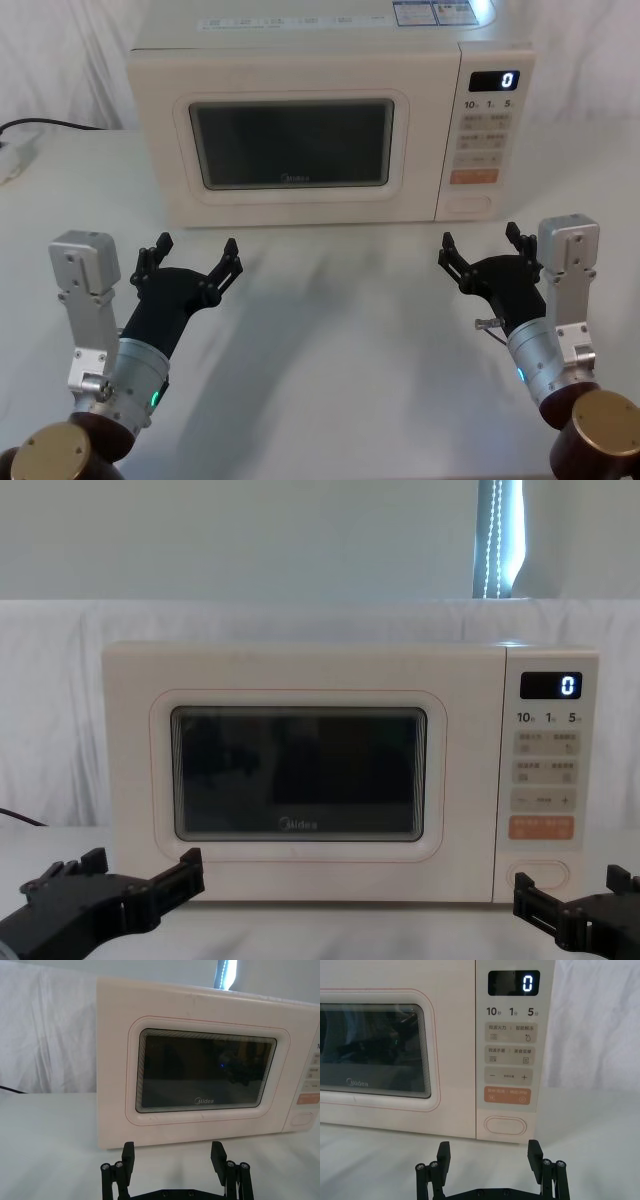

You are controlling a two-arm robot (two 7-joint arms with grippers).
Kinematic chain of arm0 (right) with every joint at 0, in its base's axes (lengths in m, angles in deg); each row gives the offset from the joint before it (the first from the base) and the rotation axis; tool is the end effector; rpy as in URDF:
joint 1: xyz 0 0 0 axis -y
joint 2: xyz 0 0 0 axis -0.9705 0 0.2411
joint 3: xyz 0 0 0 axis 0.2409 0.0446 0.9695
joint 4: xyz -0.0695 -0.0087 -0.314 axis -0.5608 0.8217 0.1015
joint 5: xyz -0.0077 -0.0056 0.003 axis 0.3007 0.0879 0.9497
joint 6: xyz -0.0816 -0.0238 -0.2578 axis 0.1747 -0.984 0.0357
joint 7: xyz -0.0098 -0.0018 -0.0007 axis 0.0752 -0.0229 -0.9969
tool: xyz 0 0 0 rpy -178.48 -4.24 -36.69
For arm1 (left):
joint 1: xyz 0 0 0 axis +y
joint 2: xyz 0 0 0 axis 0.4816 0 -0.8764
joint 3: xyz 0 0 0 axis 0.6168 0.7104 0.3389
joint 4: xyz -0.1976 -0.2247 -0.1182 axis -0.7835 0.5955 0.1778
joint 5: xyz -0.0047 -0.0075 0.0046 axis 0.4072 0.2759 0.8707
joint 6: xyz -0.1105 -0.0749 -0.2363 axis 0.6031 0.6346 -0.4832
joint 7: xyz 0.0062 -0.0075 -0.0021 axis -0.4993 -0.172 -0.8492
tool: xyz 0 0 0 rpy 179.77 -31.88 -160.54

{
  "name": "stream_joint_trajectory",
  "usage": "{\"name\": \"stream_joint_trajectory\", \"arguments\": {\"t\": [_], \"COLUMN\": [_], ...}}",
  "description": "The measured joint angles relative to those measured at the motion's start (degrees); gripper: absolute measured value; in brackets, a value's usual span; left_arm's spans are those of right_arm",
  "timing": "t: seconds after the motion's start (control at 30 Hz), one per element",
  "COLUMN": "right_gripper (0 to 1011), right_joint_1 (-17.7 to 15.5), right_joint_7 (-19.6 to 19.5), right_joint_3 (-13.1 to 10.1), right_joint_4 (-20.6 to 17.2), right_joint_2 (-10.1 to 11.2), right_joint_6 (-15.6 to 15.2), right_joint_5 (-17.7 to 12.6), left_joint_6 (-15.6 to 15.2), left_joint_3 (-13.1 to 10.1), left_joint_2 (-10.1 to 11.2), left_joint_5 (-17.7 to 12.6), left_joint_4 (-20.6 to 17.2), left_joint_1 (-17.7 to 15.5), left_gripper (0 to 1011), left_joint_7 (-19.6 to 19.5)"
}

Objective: Press the button to open the microwave door with one hand; close the microwave door with the other hand.

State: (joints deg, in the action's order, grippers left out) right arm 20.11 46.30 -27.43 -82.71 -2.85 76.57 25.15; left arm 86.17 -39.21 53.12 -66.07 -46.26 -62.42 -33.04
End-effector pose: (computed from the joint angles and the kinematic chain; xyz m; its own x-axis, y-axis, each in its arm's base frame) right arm 0.3213 0.0377 -0.3541 0.1782 -0.9840 0.0061 0.9824 0.1782 0.0556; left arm 0.2959 0.0114 -0.3345 0.2781 0.9565 -0.0878 -0.9598 0.2731 -0.0644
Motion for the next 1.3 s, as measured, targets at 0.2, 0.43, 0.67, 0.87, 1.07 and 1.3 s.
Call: {"name": "stream_joint_trajectory", "arguments": {"t": [0.2, 0.43, 0.67, 0.87, 1.07, 1.3], "right_gripper": [1002, 1002, 1002, 1002, 1002, 1002], "right_joint_1": [0.0, 0.0, 0.0, 0.0, 0.0, 0.0], "right_joint_7": [0.0, 0.0, 0.0, 0.0, 0.0, 0.0], "right_joint_3": [0.0, 0.0, 0.0, 0.0, 0.0, 0.0], "right_joint_4": [0.0, 0.0, 0.0, 0.0, 0.0, 0.0], "right_joint_2": [0.0, 0.0, 0.0, 0.0, 0.0, 0.0], "right_joint_6": [0.0, 0.0, 0.0, 0.0, 0.0, 0.0], "right_joint_5": [0.0, 0.0, 0.0, 0.0, 0.0, 0.0], "left_joint_6": [0.0, 0.0, 0.0, 0.0, 0.0, 0.0], "left_joint_3": [0.0, 0.0, 0.0, 0.0, 0.0, 0.0], "left_joint_2": [0.0, 0.0, 0.0, 0.0, 0.0, 0.0], "left_joint_5": [0.0, 0.0, 0.0, 0.0, 0.0, 0.0], "left_joint_4": [0.0, 0.0, 0.0, 0.0, 0.0, 0.0], "left_joint_1": [0.0, 0.0, 0.0, 0.0, 0.0, 0.0], "left_gripper": [1001, 1001, 1001, 1001, 1001, 1001], "left_joint_7": [0.0, 0.0, 0.0, 0.0, 0.0, 0.0]}}
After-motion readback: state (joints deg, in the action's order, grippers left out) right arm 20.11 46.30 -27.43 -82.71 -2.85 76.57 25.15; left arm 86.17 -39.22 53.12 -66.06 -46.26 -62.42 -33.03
